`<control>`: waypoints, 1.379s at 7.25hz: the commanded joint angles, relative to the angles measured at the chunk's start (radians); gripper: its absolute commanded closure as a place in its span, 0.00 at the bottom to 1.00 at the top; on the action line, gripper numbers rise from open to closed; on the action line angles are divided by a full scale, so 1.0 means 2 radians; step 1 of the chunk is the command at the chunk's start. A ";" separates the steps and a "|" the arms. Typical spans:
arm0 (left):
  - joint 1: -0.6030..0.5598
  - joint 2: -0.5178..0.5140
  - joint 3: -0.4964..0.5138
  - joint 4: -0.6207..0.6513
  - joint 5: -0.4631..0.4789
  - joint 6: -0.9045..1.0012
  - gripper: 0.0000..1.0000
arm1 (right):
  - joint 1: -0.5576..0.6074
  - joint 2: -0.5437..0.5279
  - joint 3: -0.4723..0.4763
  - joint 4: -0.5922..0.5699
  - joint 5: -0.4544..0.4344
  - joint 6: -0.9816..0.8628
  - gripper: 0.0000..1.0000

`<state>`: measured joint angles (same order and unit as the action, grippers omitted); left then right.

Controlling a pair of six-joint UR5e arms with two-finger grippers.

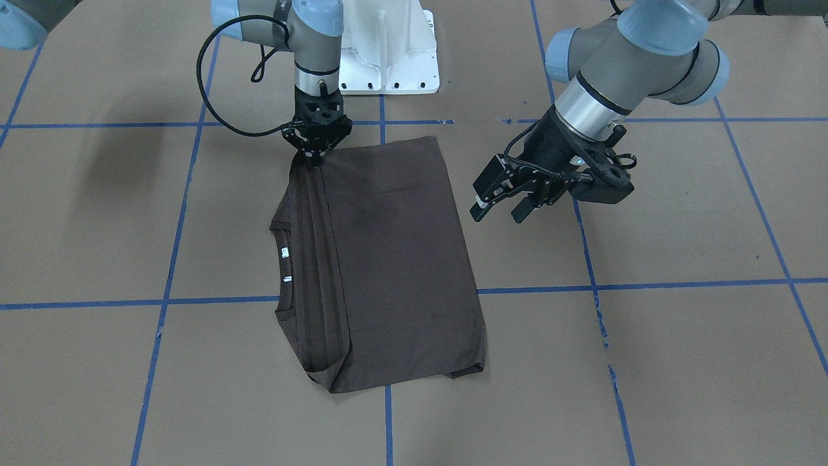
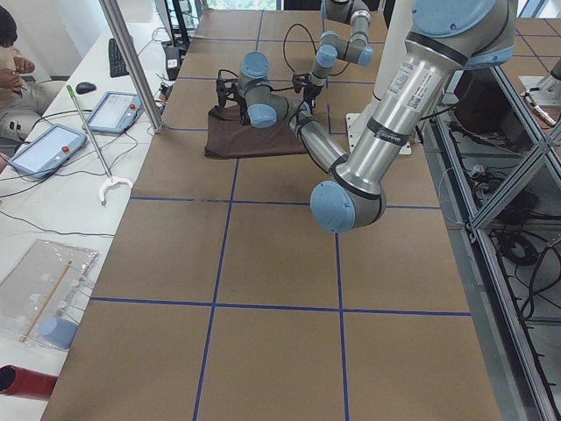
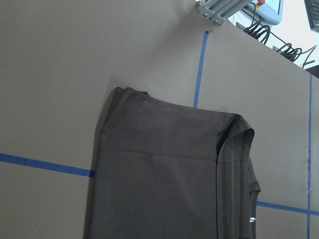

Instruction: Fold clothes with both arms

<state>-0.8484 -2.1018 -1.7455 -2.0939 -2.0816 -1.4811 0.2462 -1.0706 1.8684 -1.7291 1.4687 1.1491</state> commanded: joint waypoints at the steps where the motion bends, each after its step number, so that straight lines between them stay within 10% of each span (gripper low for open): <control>1: 0.000 0.000 0.000 0.000 0.000 0.000 0.13 | 0.010 -0.026 0.033 -0.001 0.003 -0.001 1.00; 7: 0.000 0.000 -0.002 0.000 0.000 0.000 0.13 | 0.008 -0.079 0.046 0.003 0.000 0.010 0.93; 10: 0.000 0.000 -0.001 0.000 0.000 0.000 0.13 | 0.002 -0.078 0.049 0.004 0.000 0.054 0.38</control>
<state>-0.8482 -2.1016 -1.7480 -2.0939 -2.0816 -1.4818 0.2536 -1.2279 1.9637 -1.7218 1.4685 1.2378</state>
